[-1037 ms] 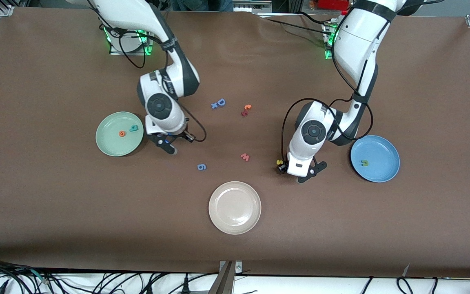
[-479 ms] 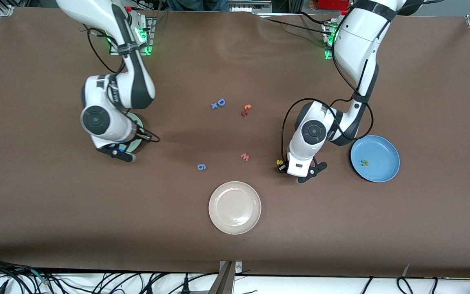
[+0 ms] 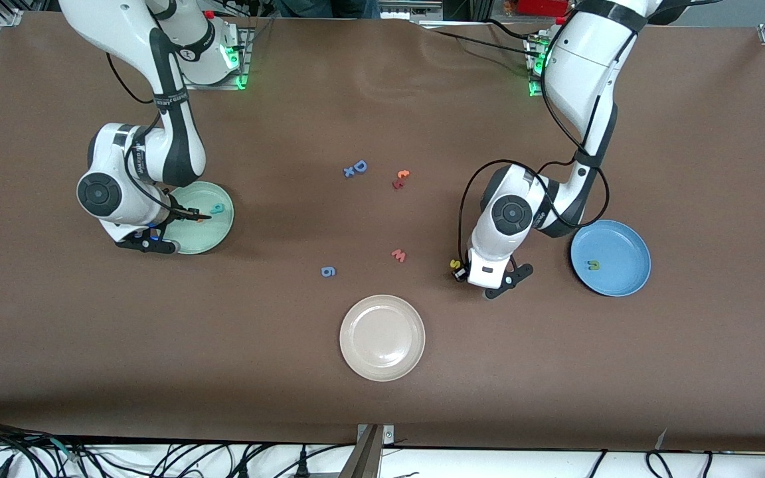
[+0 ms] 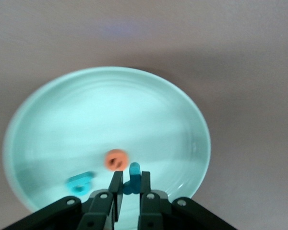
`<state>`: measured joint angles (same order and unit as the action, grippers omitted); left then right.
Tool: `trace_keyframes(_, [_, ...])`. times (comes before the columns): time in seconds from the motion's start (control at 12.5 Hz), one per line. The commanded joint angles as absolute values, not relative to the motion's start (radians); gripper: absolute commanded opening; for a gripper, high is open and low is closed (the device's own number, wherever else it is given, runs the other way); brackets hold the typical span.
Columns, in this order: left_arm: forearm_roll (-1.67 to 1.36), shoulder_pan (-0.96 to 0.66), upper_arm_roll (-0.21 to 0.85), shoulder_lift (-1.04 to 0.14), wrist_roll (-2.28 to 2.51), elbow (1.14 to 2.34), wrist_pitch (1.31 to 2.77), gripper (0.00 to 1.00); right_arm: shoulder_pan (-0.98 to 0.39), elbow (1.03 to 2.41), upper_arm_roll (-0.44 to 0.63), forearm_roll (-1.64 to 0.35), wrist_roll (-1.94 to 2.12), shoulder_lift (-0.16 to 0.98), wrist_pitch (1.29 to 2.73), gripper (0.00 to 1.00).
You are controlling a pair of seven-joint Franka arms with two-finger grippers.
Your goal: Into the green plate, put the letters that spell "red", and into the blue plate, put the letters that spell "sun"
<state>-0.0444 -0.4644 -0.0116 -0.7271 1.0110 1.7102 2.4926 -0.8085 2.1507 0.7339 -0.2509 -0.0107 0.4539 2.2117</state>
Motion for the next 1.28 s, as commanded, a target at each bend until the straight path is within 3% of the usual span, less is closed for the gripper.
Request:
trace_keyframes(0.0, [-0.015, -0.460, -0.017, -0.752, 0.997, 1.704, 2.490, 0.04, -0.778, 2.218, 0.738, -0.271, 0.069, 0.454, 2.279, 0.05])
trace_keyframes(0.08, [-0.015, -0.459, -0.018, -0.749, 0.985, 1.704, 2.490, 0.02, -0.776, 2.223, 0.736, -0.273, 0.071, 0.463, 2.293, 0.05])
trace_keyframes(0.16, [-0.017, -0.451, -0.018, -0.739, 0.970, 1.700, 2.487, 0.01, -0.776, 2.223, 0.736, -0.273, 0.071, 0.477, 2.295, 0.13])
trace_keyframes(0.24, [-0.017, -0.439, -0.018, -0.712, 0.944, 1.698, 2.474, 0.00, -0.776, 2.221, 0.735, -0.273, 0.068, 0.482, 2.295, 0.47])
trace_keyframes(0.32, [-0.017, -0.424, -0.018, -0.683, 0.895, 1.697, 2.441, 0.00, -0.776, 2.220, 0.733, -0.273, 0.061, 0.482, 2.290, 0.99])
trace_keyframes(0.64, [-0.029, -0.321, -0.018, -0.598, 0.403, 1.701, 2.352, 0.01, -0.782, 2.185, 0.732, -0.273, 0.058, 0.453, 2.217, 1.00])
trace_keyframes(0.88, [-0.029, -0.238, -0.020, -0.568, 0.002, 1.710, 2.243, 0.11, -0.790, 2.058, 0.733, -0.272, 0.031, 0.439, 2.016, 1.00])
trace_keyframes(1.2, [-0.029, -0.105, -0.028, -0.568, -0.366, 1.749, 2.192, 0.01, -0.782, 1.780, 0.742, -0.268, 0.006, 0.433, 1.696, 1.00])
